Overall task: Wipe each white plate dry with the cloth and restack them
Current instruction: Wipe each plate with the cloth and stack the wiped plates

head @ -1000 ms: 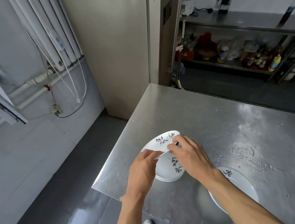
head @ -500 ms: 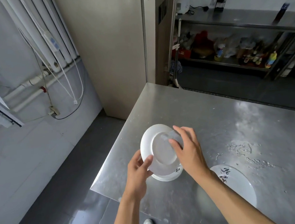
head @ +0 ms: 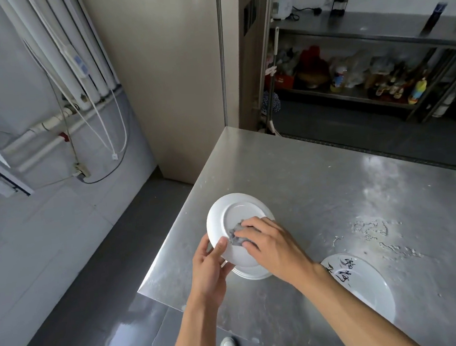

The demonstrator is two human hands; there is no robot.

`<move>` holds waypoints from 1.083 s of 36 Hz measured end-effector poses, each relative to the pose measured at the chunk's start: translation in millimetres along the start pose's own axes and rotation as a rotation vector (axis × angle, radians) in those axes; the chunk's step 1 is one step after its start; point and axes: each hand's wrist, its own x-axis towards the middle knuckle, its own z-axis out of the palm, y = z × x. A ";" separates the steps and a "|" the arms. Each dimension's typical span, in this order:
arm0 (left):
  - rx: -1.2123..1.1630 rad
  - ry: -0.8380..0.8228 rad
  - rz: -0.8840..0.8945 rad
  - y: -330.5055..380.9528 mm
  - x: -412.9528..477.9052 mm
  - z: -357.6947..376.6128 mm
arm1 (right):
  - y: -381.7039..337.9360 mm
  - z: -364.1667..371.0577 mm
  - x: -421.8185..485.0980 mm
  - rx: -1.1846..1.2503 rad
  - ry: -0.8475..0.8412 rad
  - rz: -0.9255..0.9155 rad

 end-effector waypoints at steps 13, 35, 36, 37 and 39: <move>0.044 -0.075 -0.041 4.0 0.0 -2.5 | 16.7 -10.7 13.8 -0.099 0.076 0.315; -0.013 0.001 0.047 22.2 4.4 -3.2 | 9.3 -2.5 9.7 0.022 0.017 -0.027; -0.009 -0.001 0.044 22.0 4.3 -3.1 | 12.3 -2.2 8.5 0.001 0.029 -0.024; -0.004 -0.003 0.040 21.6 4.4 -2.6 | 14.4 -1.6 7.7 -0.011 0.037 0.004; 0.019 -0.011 0.027 20.3 4.6 -0.9 | 17.7 -1.0 7.7 -0.026 0.039 0.116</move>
